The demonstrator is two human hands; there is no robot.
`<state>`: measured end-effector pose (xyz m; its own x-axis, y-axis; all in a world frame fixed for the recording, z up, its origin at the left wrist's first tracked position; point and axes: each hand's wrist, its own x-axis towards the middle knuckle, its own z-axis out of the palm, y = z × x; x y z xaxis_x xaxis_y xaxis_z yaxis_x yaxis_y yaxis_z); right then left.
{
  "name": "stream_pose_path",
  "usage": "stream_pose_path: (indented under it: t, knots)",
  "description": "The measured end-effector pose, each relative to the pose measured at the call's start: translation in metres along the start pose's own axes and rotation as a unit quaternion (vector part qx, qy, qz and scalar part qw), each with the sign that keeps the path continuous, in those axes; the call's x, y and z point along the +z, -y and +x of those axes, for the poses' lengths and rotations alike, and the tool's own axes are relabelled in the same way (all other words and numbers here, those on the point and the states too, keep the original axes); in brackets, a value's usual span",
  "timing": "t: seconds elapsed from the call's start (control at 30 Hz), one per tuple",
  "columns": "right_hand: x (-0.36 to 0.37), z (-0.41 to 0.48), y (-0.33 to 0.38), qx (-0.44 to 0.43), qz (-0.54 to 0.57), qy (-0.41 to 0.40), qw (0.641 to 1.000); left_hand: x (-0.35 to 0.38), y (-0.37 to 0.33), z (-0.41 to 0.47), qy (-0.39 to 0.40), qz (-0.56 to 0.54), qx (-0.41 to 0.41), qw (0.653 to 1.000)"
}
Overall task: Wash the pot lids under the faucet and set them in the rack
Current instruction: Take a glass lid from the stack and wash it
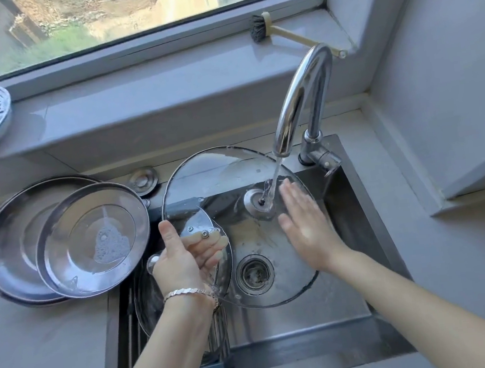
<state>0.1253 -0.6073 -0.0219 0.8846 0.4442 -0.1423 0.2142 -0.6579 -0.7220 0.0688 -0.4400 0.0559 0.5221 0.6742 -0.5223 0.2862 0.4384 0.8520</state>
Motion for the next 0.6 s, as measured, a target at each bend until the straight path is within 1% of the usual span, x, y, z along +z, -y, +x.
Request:
stream_pose_path:
  t: [0.07, 0.1, 0.13, 0.17, 0.2, 0.27, 0.3, 0.4, 0.47, 0.53, 0.6]
  knots:
    - [-0.009, 0.019, -0.016, 0.115, 0.084, -0.016, 0.990, 0.001, 0.001, -0.003, 0.006, 0.011, 0.000, 1.000]
    - [-0.010, 0.022, -0.021, 0.152, 0.109, -0.016, 0.982, 0.002, 0.002, -0.005, 0.008, 0.017, 0.003, 1.000]
    - [-0.007, 0.019, -0.021, 0.170, 0.115, -0.013, 0.979, 0.003, 0.003, -0.006, 0.009, 0.021, 0.005, 1.000]
    - [-0.002, 0.013, -0.016, 0.167, 0.107, -0.012, 0.980, 0.003, 0.004, -0.007, 0.008, 0.025, 0.005, 1.000]
    - [0.003, 0.005, -0.006, 0.140, 0.086, -0.017, 0.986, 0.003, 0.006, -0.008, 0.008, 0.029, 0.002, 1.000]
    - [0.014, -0.009, 0.019, 0.040, 0.062, -0.037, 0.997, 0.004, 0.010, -0.010, 0.007, 0.035, -0.009, 0.999]
    - [0.017, -0.011, 0.029, 0.009, 0.070, -0.058, 0.996, 0.004, 0.013, -0.011, 0.005, 0.037, -0.015, 0.999]
    - [0.014, -0.006, 0.035, -0.031, 0.124, -0.120, 0.984, 0.004, 0.018, -0.015, 0.003, 0.035, -0.030, 0.999]
    - [0.013, -0.003, 0.028, -0.026, 0.214, -0.137, 0.967, 0.004, 0.020, -0.015, 0.001, 0.029, -0.035, 0.999]
    - [0.014, 0.000, 0.025, 0.012, 0.317, -0.167, 0.933, 0.004, 0.021, -0.016, -0.001, 0.024, -0.042, 0.999]
    - [0.016, 0.000, 0.027, 0.053, 0.369, -0.212, 0.903, 0.003, 0.023, -0.016, -0.002, 0.022, -0.046, 0.999]
